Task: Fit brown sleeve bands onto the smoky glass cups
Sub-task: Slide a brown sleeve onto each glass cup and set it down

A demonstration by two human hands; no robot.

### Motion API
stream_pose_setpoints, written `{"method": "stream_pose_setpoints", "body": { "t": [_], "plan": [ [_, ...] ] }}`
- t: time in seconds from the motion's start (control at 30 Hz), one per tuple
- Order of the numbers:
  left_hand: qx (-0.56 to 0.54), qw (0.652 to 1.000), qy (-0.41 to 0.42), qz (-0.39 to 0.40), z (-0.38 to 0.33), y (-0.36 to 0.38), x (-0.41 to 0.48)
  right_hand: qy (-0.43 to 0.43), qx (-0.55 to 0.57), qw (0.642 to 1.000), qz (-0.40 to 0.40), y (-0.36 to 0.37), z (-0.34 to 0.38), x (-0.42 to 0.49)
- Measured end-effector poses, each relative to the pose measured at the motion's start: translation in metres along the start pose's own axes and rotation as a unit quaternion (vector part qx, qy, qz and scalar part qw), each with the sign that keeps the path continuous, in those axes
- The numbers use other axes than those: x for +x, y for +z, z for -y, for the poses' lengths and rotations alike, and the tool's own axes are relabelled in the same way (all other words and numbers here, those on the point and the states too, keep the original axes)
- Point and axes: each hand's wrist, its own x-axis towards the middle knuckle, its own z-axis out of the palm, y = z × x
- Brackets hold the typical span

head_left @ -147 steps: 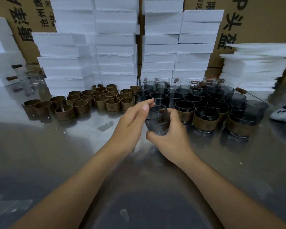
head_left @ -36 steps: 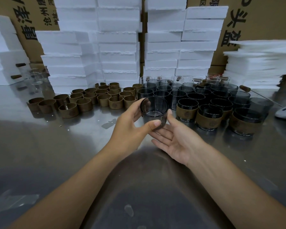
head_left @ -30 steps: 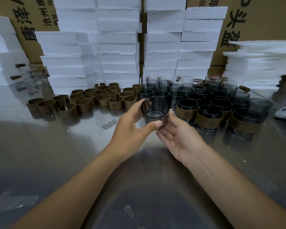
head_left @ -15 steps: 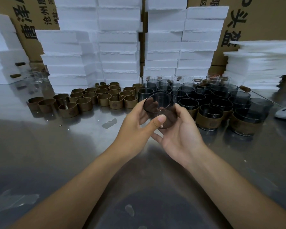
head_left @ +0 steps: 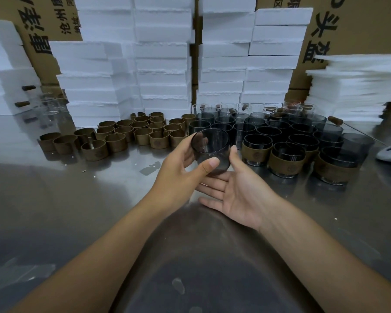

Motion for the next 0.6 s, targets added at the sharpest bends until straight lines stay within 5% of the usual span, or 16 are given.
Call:
{"method": "stream_pose_setpoints", "body": {
  "t": [0.37,0.6],
  "plan": [
    [0.012,1.0,0.019,0.008,0.005,0.0,0.002,-0.114,0.043,0.986,-0.113,0.006,0.002,-0.004],
    [-0.083,0.993,-0.076,-0.039,0.0,0.003,0.001,-0.213,-0.146,0.952,-0.164,0.011,-0.002,-0.006]
  ]
}}
